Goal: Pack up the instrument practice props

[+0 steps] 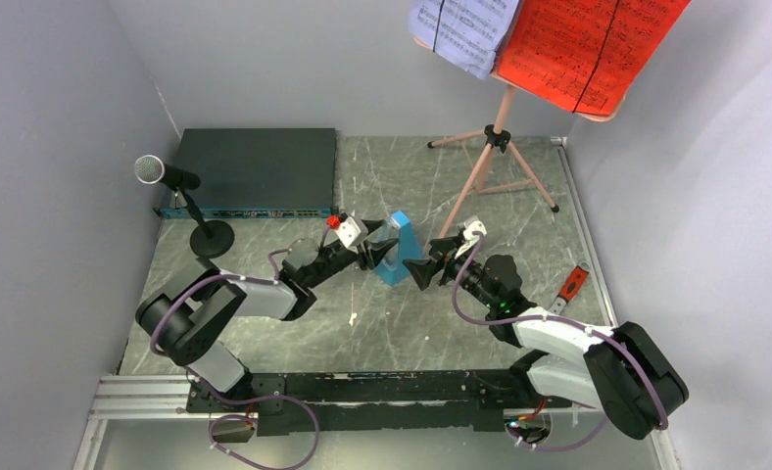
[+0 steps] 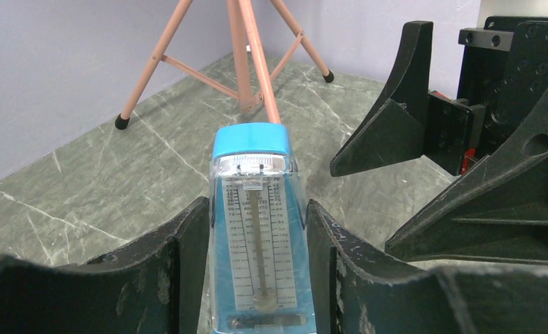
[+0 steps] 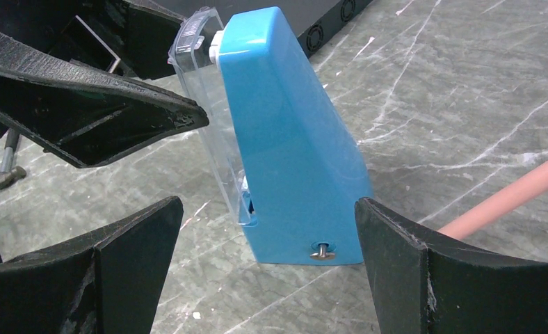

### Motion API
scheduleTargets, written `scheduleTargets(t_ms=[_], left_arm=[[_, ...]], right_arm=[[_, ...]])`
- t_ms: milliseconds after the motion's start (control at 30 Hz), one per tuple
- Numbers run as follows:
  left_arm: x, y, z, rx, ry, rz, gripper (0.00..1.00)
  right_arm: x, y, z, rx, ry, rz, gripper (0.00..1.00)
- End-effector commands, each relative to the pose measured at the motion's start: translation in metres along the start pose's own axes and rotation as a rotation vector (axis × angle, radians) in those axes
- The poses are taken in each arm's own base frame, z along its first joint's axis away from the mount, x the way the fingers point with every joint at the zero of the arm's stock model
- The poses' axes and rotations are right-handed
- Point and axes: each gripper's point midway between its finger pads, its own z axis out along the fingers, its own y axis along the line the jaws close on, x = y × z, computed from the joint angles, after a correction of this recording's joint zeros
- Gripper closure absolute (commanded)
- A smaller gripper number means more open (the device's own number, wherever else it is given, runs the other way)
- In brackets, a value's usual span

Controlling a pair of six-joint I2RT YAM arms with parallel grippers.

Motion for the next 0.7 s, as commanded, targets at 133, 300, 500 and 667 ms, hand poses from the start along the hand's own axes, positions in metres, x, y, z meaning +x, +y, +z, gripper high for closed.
scheduleTargets(t_ms=[133,300,500,667], left_arm=[[-0.001,0.003,0.002,-0.017,-0.048,0.020,0.97],[-0.003,0.007,0.003,-0.033,-0.062,0.067,0.97],[-0.007,0.008,0.007,-0.030,-0.081,0.077,0.97],[-0.005,0.006,0.009,-0.022,-0.099,0.053,0.97]], right_arm=[[-0.025,0.007,0.007,-0.028,-0.067,-0.032,0.00],[-0.025,0.007,0.007,-0.028,-0.068,-0.031,0.00],[-0.024,0.007,0.008,-0.030,-0.065,-0.030,0.00],[-0.023,0.008,0.008,-0.030,-0.061,-0.032,0.00]])
